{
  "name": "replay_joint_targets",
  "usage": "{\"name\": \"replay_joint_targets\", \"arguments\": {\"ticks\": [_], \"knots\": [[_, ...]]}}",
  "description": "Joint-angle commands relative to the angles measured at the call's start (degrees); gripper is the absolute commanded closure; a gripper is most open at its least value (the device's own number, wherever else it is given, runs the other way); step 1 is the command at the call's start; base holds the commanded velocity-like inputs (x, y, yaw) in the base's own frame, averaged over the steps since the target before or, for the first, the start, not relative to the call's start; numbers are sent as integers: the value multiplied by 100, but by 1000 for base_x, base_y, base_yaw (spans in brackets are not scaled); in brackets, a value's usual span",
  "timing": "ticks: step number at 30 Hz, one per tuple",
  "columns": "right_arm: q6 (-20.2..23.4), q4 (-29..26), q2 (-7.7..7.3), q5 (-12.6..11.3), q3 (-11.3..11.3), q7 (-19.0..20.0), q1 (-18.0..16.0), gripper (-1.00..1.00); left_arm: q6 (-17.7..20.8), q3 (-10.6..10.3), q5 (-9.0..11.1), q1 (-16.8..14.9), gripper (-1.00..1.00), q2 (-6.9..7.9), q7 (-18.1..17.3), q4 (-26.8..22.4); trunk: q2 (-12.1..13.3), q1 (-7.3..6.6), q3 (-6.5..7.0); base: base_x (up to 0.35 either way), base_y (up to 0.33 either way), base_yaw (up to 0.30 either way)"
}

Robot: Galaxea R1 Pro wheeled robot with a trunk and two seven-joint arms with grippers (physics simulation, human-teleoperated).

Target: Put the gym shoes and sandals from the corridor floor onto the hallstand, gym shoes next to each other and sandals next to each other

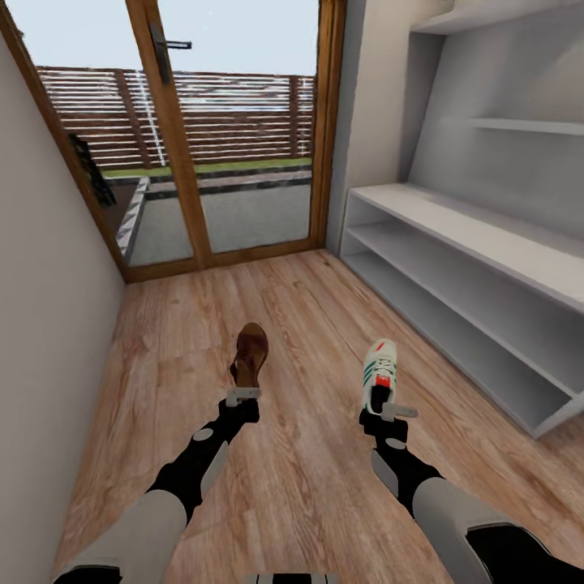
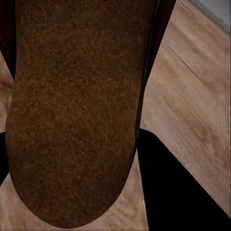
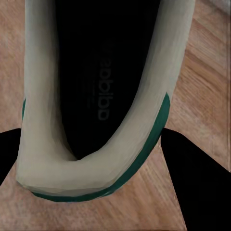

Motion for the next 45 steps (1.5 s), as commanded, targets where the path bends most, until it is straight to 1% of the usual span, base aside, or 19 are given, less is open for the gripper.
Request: {"name": "replay_joint_targets", "arguments": {"ticks": [1, 8, 14, 20, 21, 26, 37, 45], "knots": [[-24, 6, 0, -57, 52, -30, -5, 100, -14, 14, -18, -2, 100, -1, -26, 0, -2, -1, 1, 0, 0, -298], [-24, 6, -4, -57, 52, -30, -5, 100, -12, 25, -18, -2, 100, 5, -23, 0, -2, -1, 36, 26, 0, -296], [-24, 6, -1, -57, 52, -30, -5, 100, -1, 27, -20, -2, 100, 7, -18, 7, -2, -1, 45, 205, 0, -89], [-32, 103, -3, -57, 52, -32, -5, 100, 6, 32, -25, -2, 100, 13, -24, -3, -2, -1, 47, 316, 0, -13], [-33, 148, -51, -57, 46, -37, -5, 100, 6, 35, -26, -2, 100, 17, -26, -24, -2, -1, 47, 347, 0, -1], [-33, 168, -108, -64, 45, -39, -5, 100, 8, 36, -27, -2, 100, 19, -26, -33, -2, -1, 47, 349, 0, 0], [-33, 219, -114, -57, 52, -29, -5, 100, 11, 33, -27, -2, 100, 20, -26, -36, -2, -1, 47, 350, 11, 0], [-33, 239, -110, -63, 52, -16, -5, 100, 15, 35, -27, -2, 100, 22, -26, -36, -2, -1, 47, 312, 161, -51]]}}
